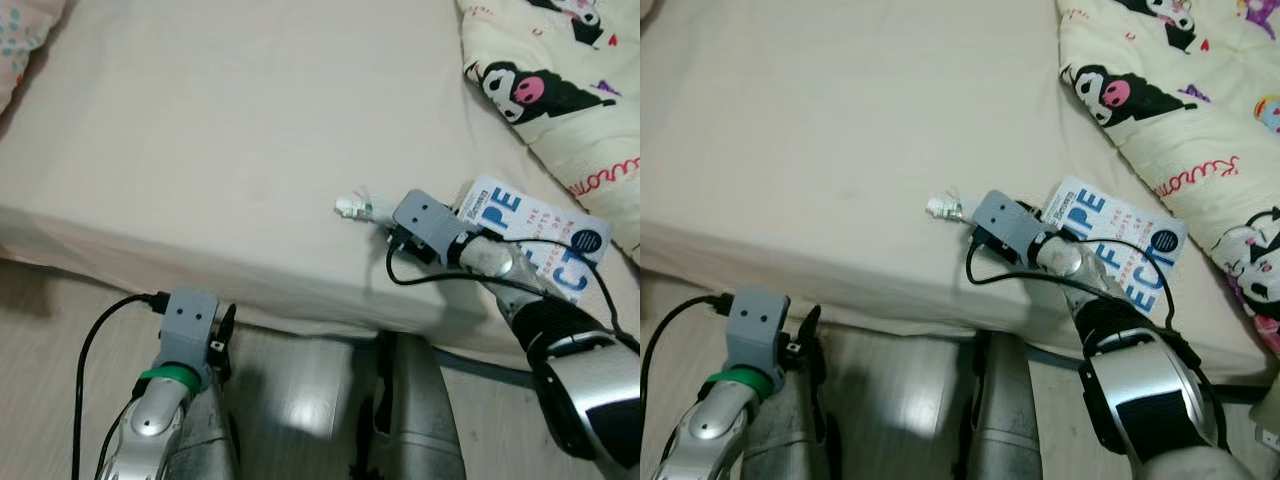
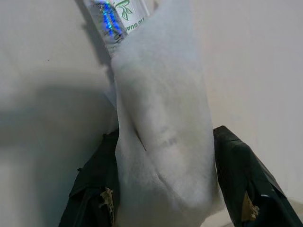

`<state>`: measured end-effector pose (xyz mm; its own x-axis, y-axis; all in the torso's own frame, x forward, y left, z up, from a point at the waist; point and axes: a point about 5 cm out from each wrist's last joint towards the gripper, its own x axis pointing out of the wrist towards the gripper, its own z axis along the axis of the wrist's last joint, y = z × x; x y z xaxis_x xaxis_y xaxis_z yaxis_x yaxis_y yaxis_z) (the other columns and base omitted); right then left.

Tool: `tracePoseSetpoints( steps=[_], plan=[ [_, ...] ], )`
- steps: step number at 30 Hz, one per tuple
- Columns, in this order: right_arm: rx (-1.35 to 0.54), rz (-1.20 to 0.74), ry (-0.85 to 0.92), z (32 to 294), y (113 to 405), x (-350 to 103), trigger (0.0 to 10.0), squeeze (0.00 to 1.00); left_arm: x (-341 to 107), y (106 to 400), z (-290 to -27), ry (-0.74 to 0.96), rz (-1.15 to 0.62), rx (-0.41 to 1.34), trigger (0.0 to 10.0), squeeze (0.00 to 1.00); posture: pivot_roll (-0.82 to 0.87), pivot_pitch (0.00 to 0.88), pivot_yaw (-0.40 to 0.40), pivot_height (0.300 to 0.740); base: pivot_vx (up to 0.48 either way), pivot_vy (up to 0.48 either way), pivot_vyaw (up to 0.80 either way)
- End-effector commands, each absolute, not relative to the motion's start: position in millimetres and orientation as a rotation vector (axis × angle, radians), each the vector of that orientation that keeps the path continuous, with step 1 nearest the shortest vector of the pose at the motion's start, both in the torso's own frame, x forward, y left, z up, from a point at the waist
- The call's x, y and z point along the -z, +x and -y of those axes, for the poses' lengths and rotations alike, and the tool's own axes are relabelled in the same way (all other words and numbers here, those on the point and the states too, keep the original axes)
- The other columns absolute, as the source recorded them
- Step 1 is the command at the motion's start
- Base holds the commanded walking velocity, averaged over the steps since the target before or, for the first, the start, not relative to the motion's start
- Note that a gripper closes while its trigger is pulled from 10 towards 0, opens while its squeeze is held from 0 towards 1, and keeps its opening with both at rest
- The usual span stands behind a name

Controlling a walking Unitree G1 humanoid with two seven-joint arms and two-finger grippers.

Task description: Clean up the room

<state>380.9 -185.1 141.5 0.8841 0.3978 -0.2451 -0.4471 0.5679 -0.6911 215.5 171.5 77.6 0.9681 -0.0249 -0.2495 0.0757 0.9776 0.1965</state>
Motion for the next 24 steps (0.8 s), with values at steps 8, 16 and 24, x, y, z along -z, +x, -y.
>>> tracePoseSetpoints(
  steps=[8, 16, 24],
  plan=[
    [-0.580, -0.123, -0.757, 178.9, 374.6, -127.0, 0.0, 0.00, -73.4, 209.0, -164.4, 0.192, -0.288, 0.049, 10.0, 0.00, 0.25, 0.320, -0.039, 0.501, 0.000, 0.000, 0.00],
    [-0.651, -0.164, -0.681, 174.0, 369.2, -117.4, 0.0, 0.00, -73.8, 218.1, -159.3, 0.178, -0.281, 0.050, 10.0, 0.00, 0.23, 0.290, -0.053, 0.501, 0.000, 0.000, 0.00],
    [-0.653, -0.030, -0.399, 167.4, 375.4, -140.5, 0.0, 0.00, -72.6, 235.0, -147.2, 0.157, -0.253, 0.072, 10.0, 0.00, 0.17, 0.228, -0.072, 0.501, 0.000, 0.000, 0.00]
  ],
)
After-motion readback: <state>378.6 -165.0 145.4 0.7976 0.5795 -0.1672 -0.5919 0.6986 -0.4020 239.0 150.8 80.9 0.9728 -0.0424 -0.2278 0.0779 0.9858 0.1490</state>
